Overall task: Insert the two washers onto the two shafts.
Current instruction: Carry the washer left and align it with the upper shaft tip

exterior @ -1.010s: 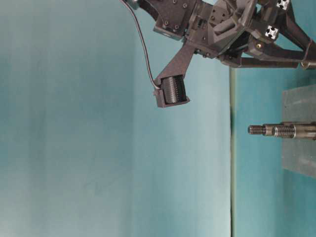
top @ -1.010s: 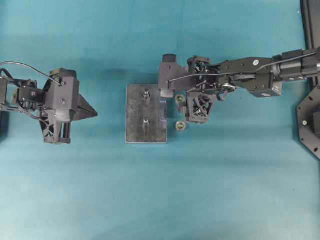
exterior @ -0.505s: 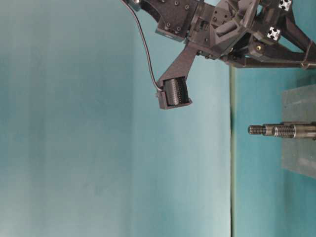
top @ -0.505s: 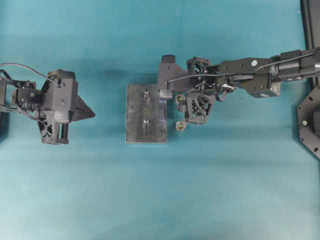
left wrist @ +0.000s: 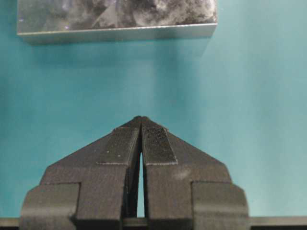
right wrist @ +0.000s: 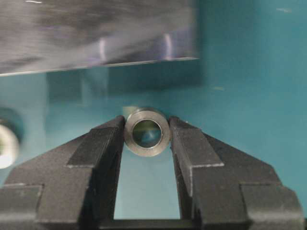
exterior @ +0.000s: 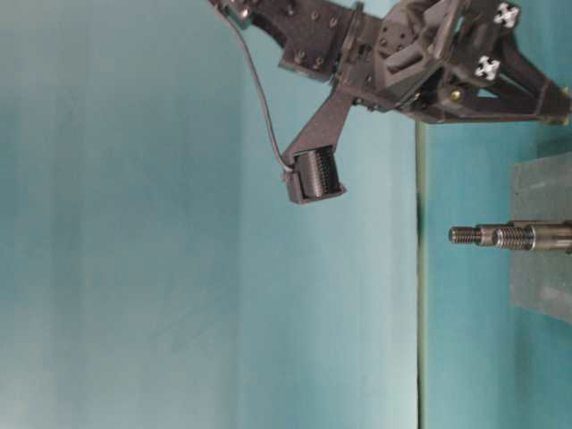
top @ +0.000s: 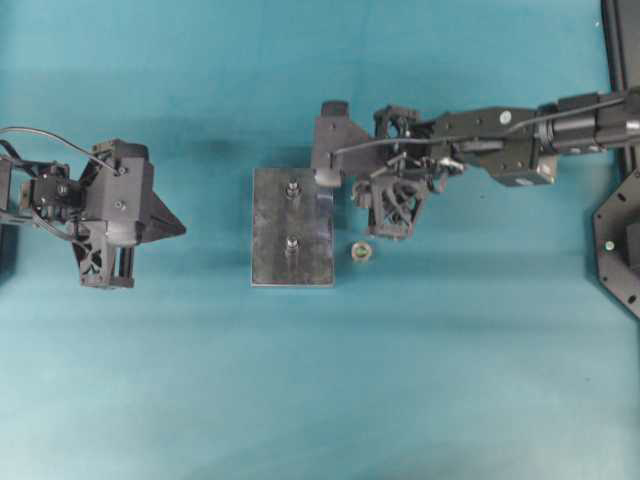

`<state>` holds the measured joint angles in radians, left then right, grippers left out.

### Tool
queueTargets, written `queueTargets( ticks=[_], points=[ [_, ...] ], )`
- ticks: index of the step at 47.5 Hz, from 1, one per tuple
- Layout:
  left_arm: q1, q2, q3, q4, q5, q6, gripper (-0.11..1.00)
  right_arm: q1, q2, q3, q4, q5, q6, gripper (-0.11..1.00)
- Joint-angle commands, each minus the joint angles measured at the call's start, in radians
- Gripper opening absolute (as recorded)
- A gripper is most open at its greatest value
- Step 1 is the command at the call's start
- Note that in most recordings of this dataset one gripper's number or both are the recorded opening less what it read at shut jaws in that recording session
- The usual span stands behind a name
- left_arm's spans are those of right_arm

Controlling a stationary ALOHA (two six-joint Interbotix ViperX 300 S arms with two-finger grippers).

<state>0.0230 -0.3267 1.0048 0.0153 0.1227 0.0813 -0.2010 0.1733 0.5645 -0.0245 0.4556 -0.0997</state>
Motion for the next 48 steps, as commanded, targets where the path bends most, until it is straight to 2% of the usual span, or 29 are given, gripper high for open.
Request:
queueTargets(
  ticks=[1, 12, 27, 48],
  points=[
    [0.002, -0.009, -0.011, 0.003, -0.008, -0.002, 0.00, 0.003, -0.049, -0.043, 0.000, 0.037, 0.000, 0.34],
    [0.002, -0.006, -0.011, 0.003, -0.008, -0.002, 0.00, 0.032, -0.083, -0.140, 0.000, 0.112, 0.000, 0.34],
    [0.002, -0.005, -0.011, 0.003, -0.008, -0.002, 0.00, 0.060, -0.057, -0.258, 0.000, 0.132, 0.000, 0.34],
    [0.002, -0.005, 0.000, 0.002, -0.025, -0.002, 0.00, 0.072, -0.031, -0.299, 0.000, 0.153, -0.003, 0.34]
  ],
)
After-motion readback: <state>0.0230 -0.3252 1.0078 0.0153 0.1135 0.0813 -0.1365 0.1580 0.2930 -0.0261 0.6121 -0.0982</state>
